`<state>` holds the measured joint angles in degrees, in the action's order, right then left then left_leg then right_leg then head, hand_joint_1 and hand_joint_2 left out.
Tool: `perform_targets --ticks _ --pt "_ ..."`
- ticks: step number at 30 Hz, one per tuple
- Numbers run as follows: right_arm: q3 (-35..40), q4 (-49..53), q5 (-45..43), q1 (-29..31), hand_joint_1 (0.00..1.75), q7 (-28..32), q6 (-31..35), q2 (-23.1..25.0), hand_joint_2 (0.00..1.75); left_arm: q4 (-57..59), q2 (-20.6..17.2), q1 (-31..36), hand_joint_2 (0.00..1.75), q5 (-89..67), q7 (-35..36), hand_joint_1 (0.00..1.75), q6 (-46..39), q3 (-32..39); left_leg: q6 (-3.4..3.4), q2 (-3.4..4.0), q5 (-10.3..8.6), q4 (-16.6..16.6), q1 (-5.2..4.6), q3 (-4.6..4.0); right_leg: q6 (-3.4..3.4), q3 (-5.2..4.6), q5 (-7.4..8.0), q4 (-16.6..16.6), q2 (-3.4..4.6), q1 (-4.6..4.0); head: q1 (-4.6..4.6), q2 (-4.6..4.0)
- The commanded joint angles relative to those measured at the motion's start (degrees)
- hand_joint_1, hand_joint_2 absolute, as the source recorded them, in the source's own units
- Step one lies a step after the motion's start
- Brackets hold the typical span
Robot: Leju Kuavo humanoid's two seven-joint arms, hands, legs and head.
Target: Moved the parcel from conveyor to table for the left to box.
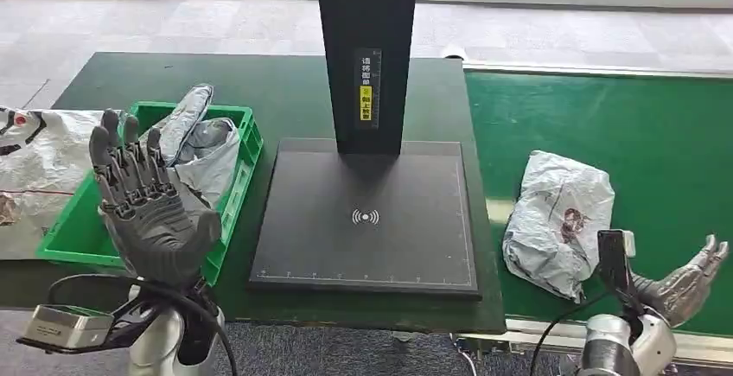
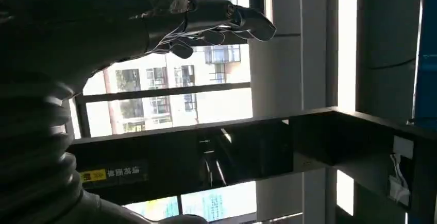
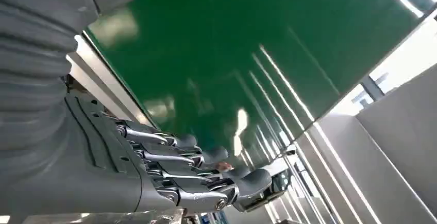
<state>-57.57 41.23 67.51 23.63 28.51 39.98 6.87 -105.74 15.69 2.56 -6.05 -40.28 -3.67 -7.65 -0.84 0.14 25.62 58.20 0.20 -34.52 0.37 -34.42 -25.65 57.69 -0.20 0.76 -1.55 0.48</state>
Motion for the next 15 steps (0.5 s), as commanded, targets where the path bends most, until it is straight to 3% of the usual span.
perform_targets --ticks 1,3,15 --pt "-3.6 -19.2 0.4 7.5 0.0 -2.1 -1.6 -5.5 1.75 2.6 -1.9 -0.2 1.75 -0.9 0.3 0.0 0.4 -4.3 0.01 0.12 0.01 -0.1 0.02 0.24 -0.03 0.21 0.05 -0.2 0.15 -0.03 0.0 0.0" --pt "-2.6 -20.8 -0.9 8.5 0.0 -0.1 -2.3 -6.0 1.75 3.3 -2.1 0.2 1.75 -1.0 0.3 0.0 0.3 -4.6 0.02 0.12 -0.02 -0.2 0.04 0.28 -0.03 0.26 0.08 -0.2 0.16 -0.05 0.0 0.0" --pt "5.4 -20.5 6.5 13.9 0.0 -8.0 0.0 -7.2 1.75 5.6 -3.2 0.5 1.75 -1.1 0.3 0.0 -0.4 -6.3 0.03 0.1 -0.02 -0.1 -0.06 0.07 0.02 0.02 0.05 0.0 0.11 0.07 0.0 0.0"
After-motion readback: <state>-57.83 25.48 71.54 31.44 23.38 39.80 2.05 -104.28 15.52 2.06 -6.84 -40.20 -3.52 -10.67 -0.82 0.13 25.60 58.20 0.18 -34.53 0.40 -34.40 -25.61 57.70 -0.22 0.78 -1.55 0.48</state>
